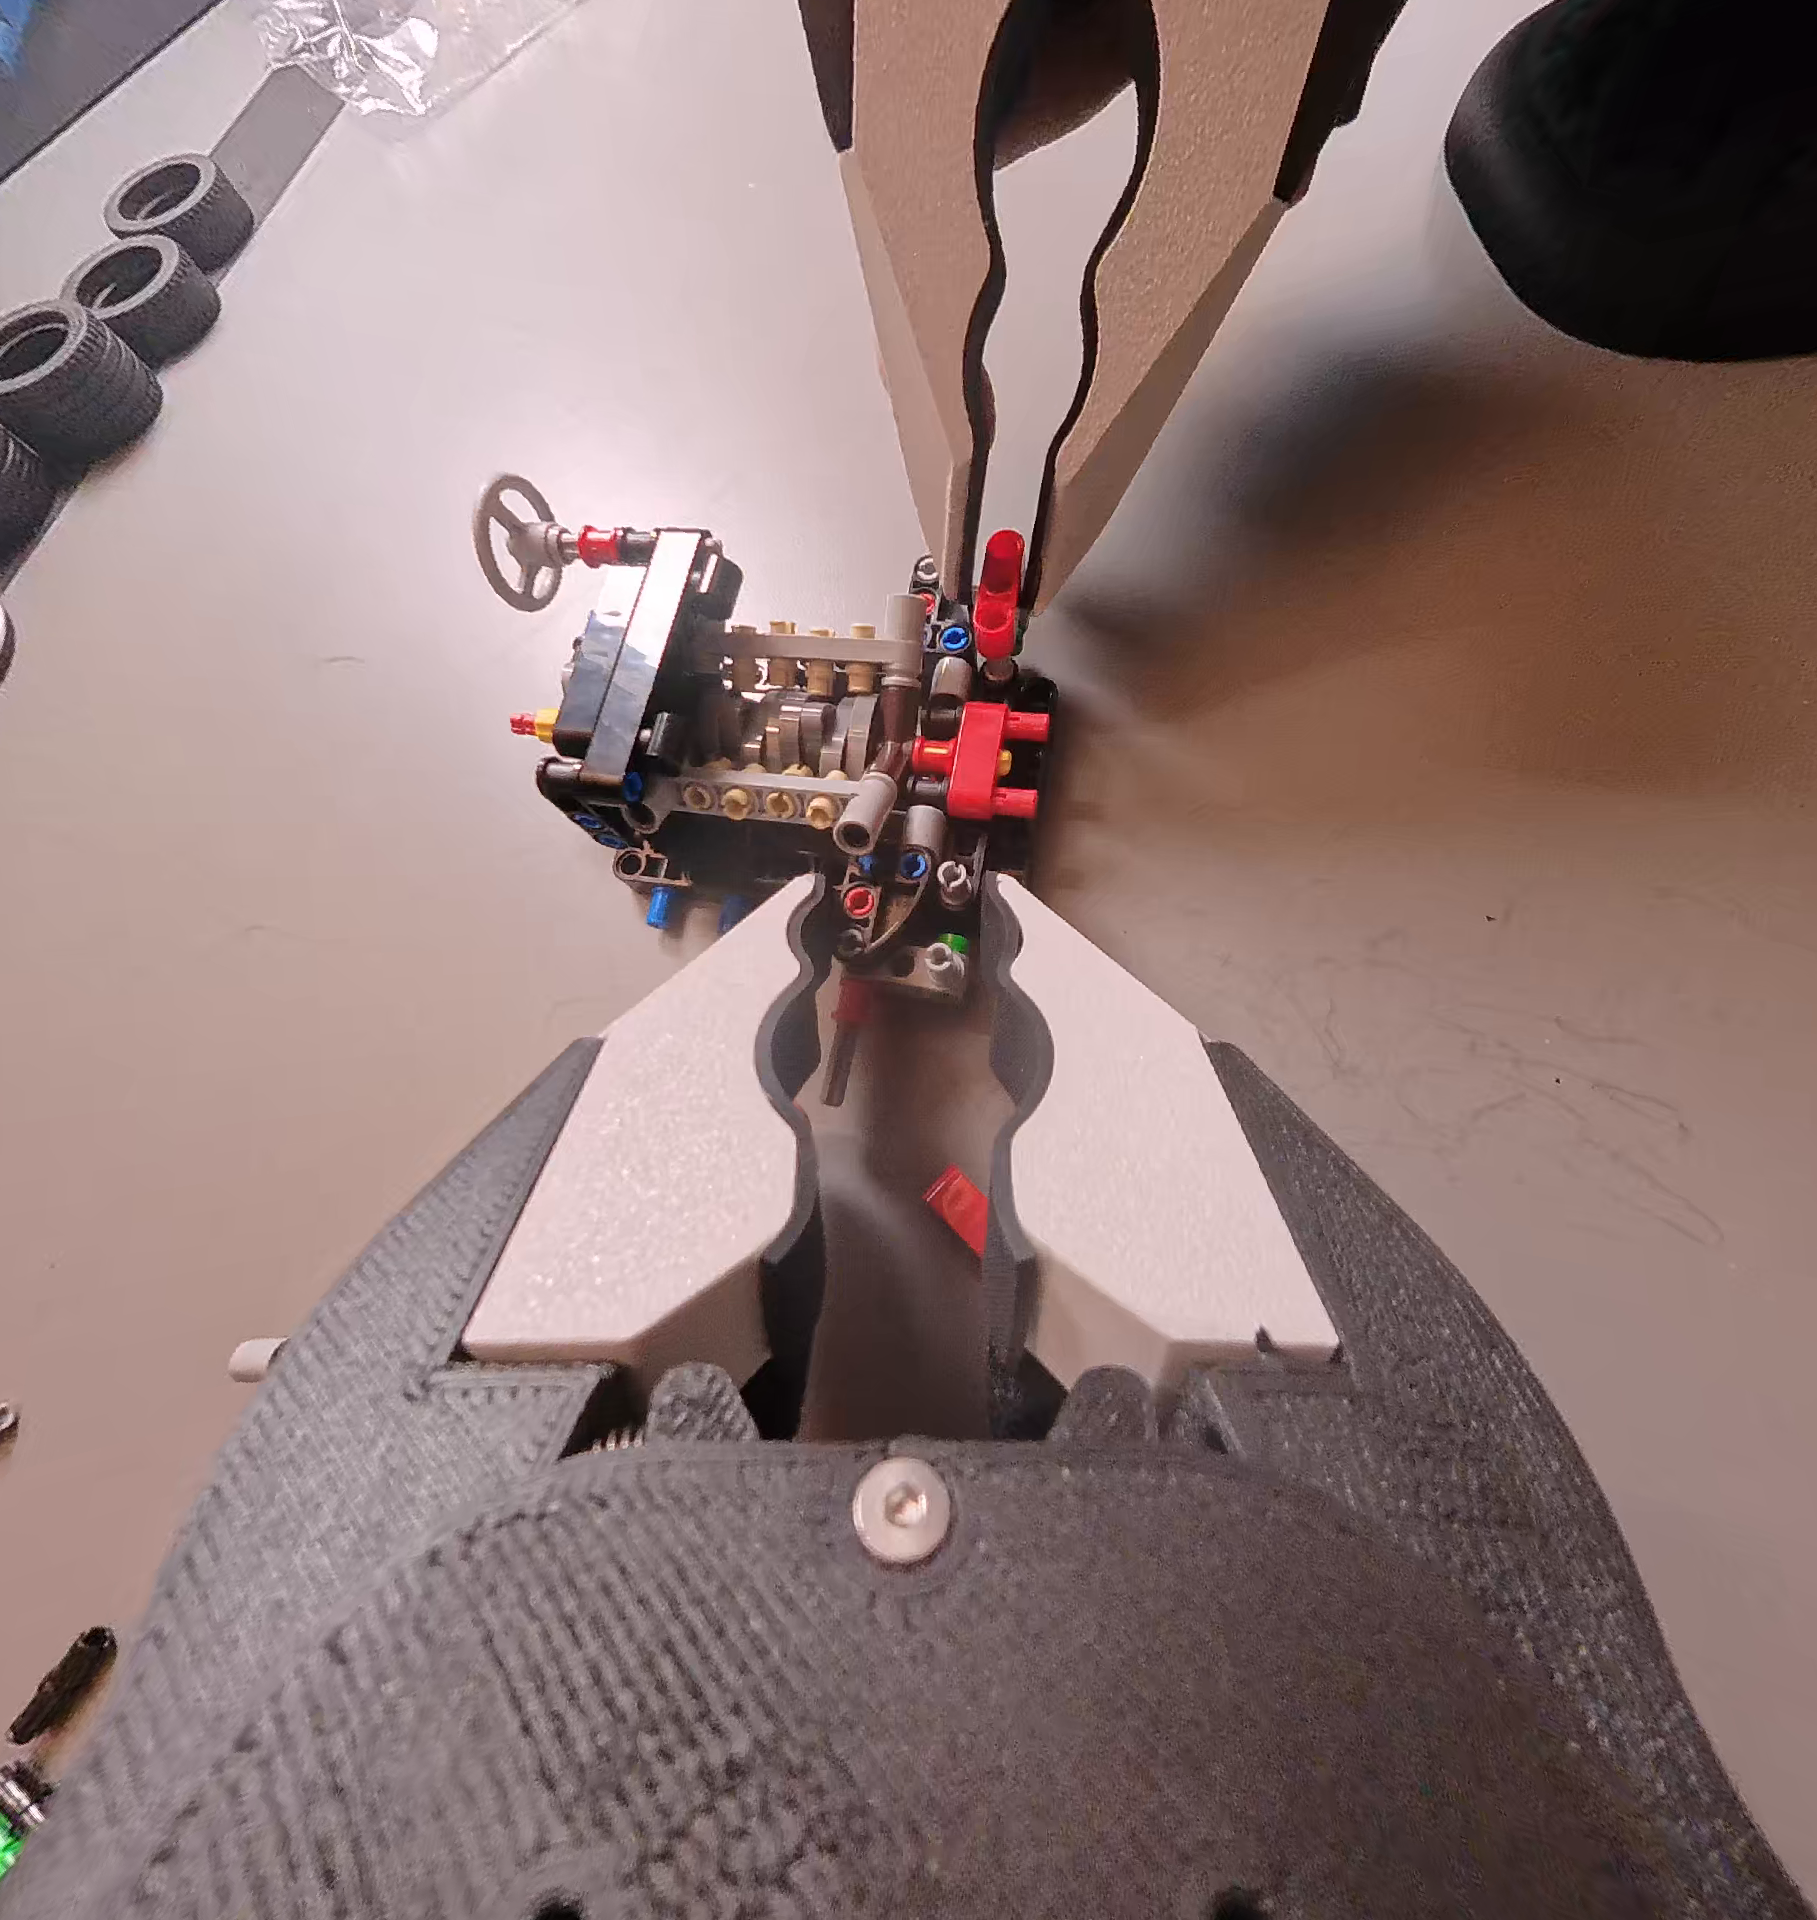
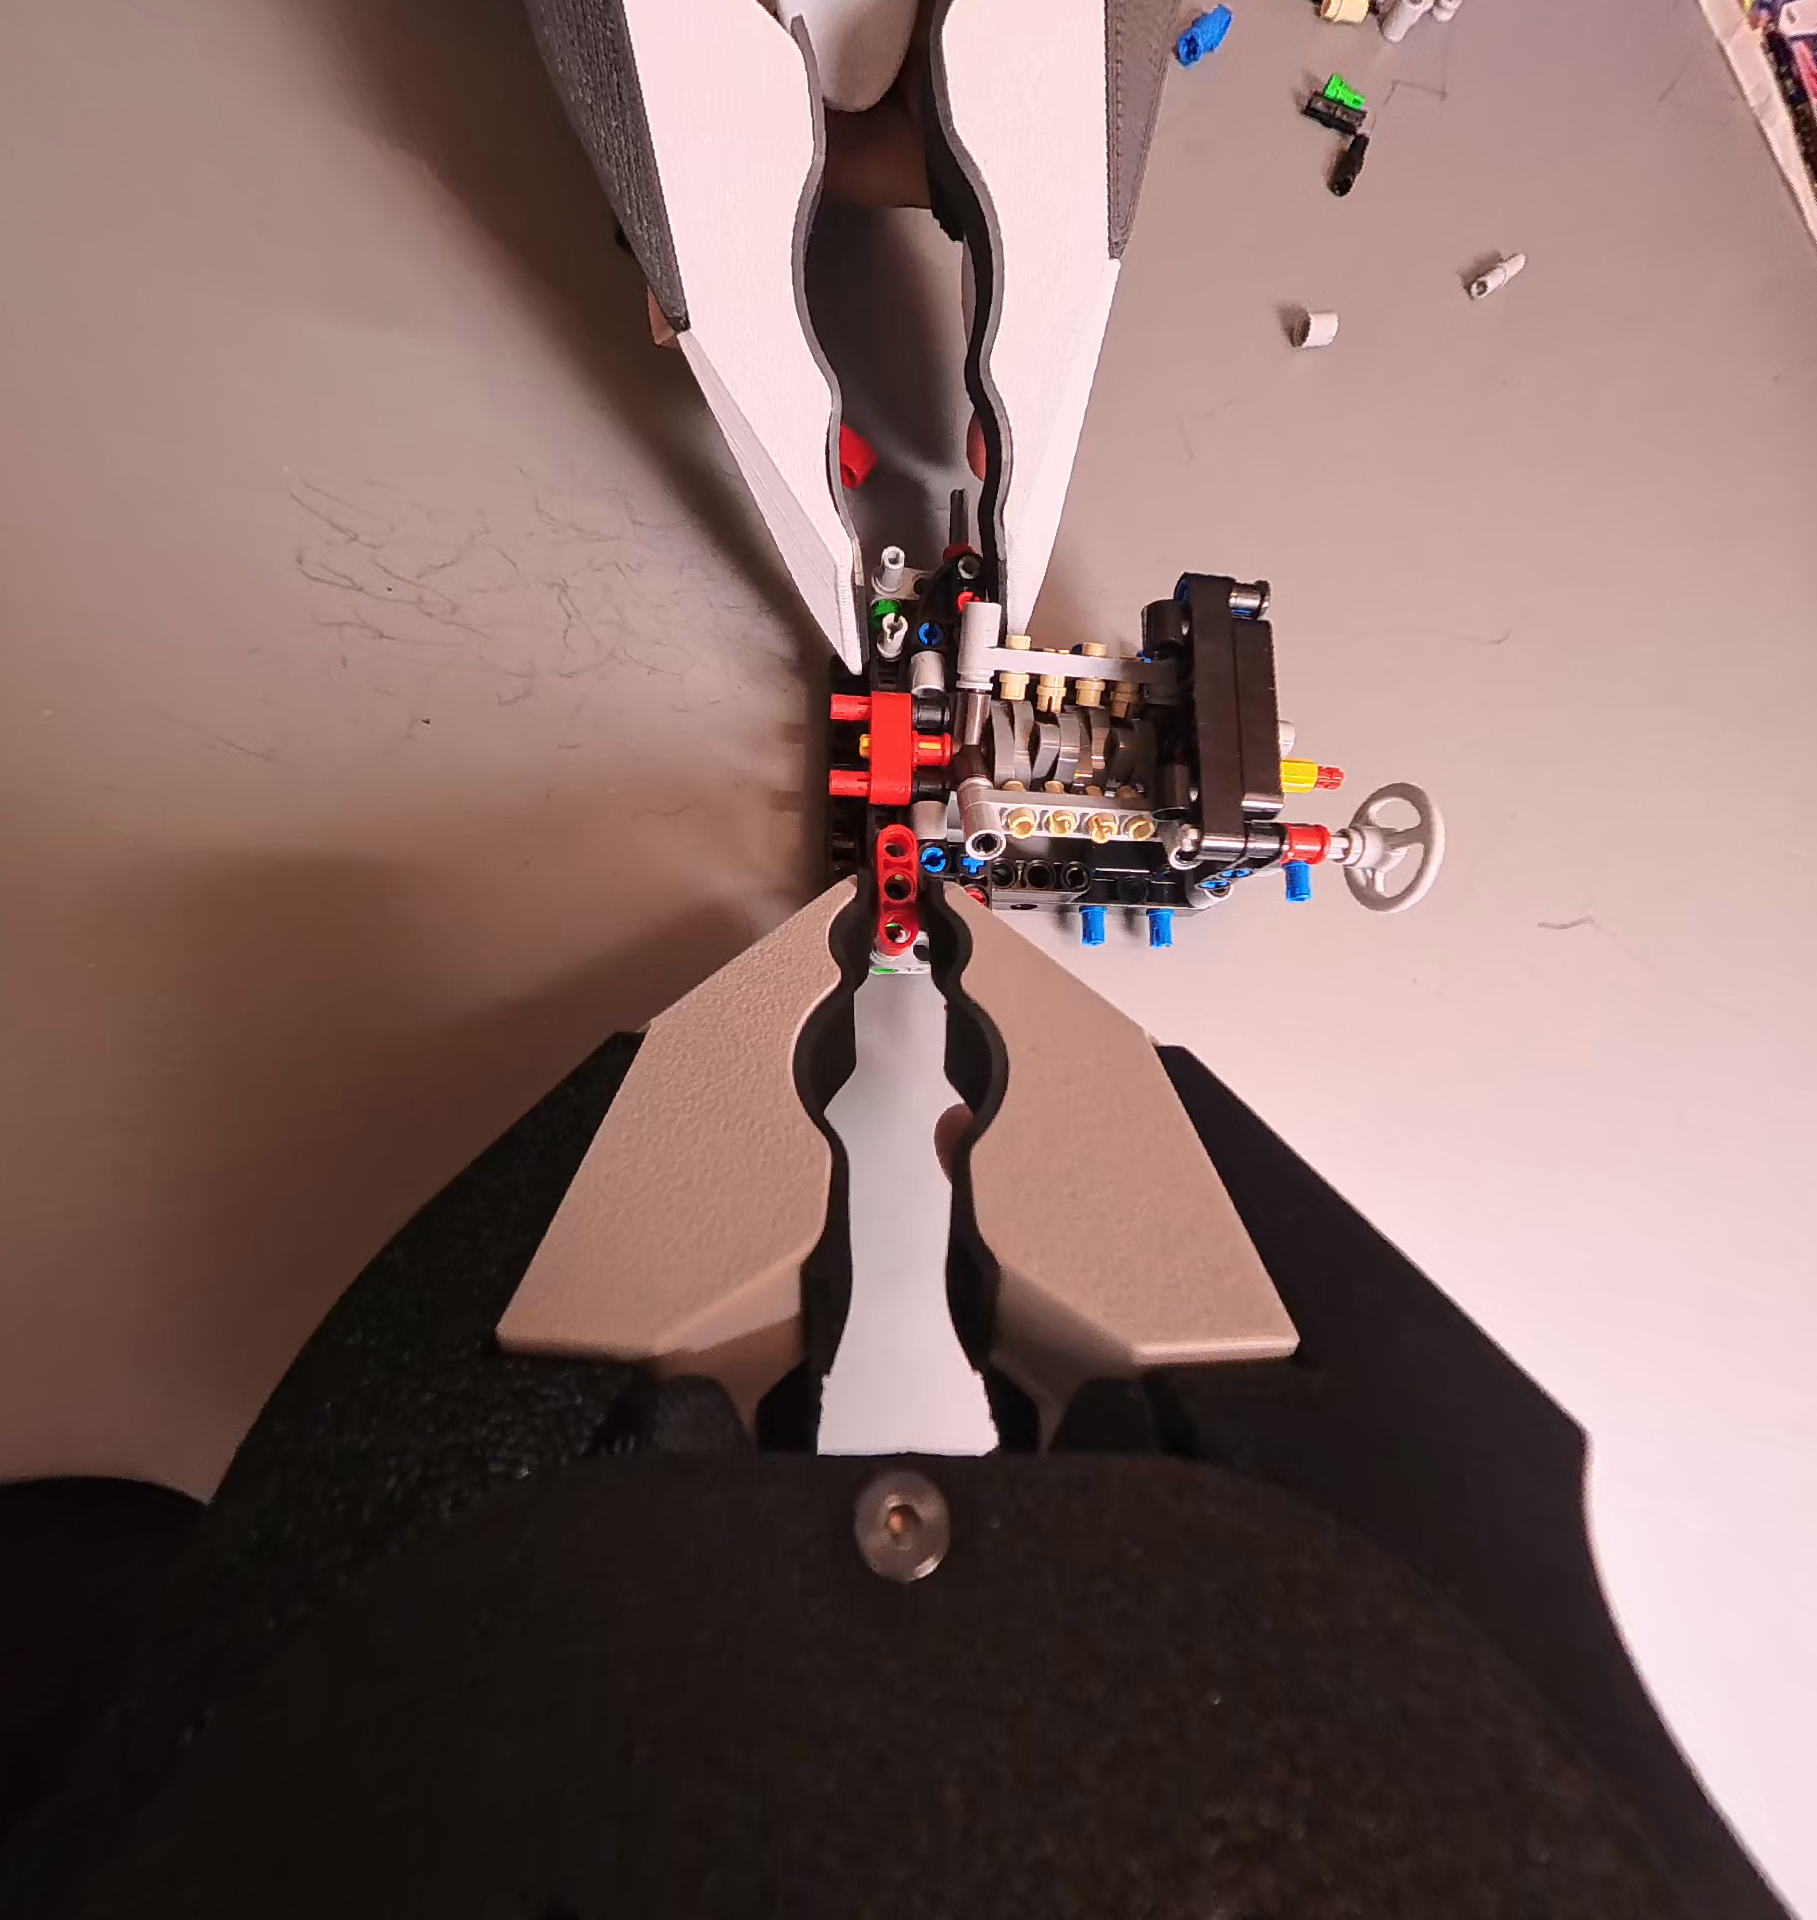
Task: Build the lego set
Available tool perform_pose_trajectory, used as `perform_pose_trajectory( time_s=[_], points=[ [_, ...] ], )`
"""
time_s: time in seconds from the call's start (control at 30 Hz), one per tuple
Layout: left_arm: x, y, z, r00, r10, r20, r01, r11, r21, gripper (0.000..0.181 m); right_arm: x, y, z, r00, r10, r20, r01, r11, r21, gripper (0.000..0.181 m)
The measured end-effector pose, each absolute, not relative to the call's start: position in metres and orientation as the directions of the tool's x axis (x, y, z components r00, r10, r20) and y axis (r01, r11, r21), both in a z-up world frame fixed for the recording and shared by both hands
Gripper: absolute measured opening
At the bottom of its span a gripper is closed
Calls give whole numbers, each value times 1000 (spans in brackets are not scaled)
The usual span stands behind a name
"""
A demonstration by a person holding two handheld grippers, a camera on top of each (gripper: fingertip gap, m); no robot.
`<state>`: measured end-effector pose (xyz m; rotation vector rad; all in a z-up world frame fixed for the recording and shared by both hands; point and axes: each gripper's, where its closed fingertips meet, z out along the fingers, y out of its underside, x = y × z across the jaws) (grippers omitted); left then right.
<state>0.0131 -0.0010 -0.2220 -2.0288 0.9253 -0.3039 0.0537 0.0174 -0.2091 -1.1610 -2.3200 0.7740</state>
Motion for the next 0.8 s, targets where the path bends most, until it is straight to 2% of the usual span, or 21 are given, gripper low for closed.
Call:
perform_pose_trajectory(
  time_s=[0.3, 0.47, 0.53, 0.67, 0.8],
  points=[
    [14, -1, -222, 690, -711, -134, -507, -343, -791, 26, 66, 30, -207, -507, 847, 160, 612, 485, -625, 21],
    [14, -1, -222, 689, -712, -136, -510, -342, -789, 26, 63, 30, -221, -449, 870, 203, 654, 475, -588, 51],
    [14, -2, -222, 687, -713, -138, -512, -341, -789, 26, 59, 34, -227, -431, 870, 239, 661, 485, -572, 47],
    [13, -1, -222, 686, -714, -140, -514, -338, -788, 25, 56, 32, -226, -431, 878, 209, 633, 460, -623, 24],
    [16, -2, -222, 679, -721, -139, -515, -333, -790, 25, 60, 34, -225, -450, 878, 167, 621, 441, -648, 23]
  ],
)
